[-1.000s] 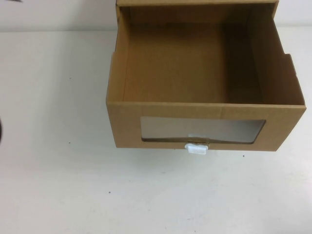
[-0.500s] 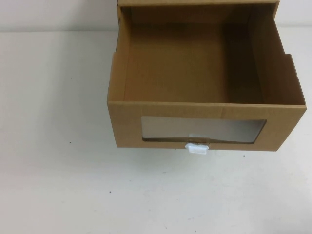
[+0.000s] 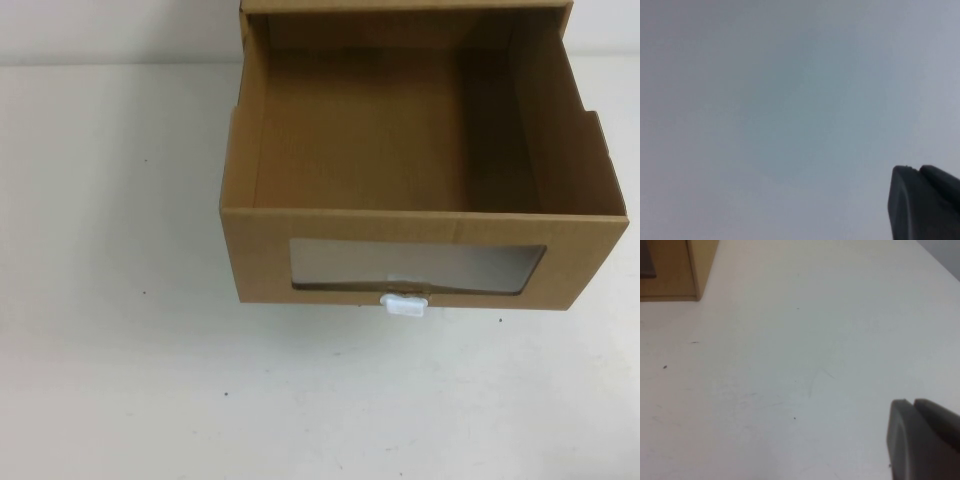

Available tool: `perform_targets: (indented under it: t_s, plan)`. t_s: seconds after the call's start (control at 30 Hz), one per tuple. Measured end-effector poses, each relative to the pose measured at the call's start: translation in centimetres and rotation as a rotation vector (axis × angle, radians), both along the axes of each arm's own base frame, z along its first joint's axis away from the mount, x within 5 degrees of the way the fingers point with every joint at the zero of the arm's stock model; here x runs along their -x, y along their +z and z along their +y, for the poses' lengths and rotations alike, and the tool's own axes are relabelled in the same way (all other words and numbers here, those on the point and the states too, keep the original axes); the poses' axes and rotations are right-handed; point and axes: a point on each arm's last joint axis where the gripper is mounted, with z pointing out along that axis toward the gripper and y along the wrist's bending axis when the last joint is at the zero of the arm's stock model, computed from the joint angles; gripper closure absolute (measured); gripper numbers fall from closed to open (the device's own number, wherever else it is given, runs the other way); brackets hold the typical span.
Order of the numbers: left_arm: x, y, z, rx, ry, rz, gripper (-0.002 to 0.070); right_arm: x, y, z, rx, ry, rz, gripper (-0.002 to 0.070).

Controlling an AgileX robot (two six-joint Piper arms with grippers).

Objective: Open the shoe box
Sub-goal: 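Pull the top drawer of the cardboard box fully open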

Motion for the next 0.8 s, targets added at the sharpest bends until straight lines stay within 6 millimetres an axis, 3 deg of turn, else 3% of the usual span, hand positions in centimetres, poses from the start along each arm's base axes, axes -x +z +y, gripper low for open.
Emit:
perform_targets:
  t_s: [0.27,0.4,0.53,0.6,0.8]
  plan:
    - [7.2,-0.8,2.8,0.006,0.107,-0.003,0.068,0.0,0.0,0.0,0.0,0.0,0.0,0.0694]
    - [8.8,-3.2,3.6,0.029,0.138,0.102,0.068,0.0,0.0,0.0,-0.001,0.0,0.0,0.0694]
    - [8.5,-6.3,3.4,0.033,0.13,0.138,0.068,0.0,0.0,0.0,-0.002,-0.001,0.0,0.0694]
    - [7.0,-8.5,2.9,0.032,0.109,0.133,0.068,0.0,0.0,0.0,-0.002,-0.001,0.0,0.0694]
    - [2.3,-18.8,0.9,0.02,0.015,0.193,0.068,0.0,0.0,0.0,-0.005,0.0,0.0,0.0694]
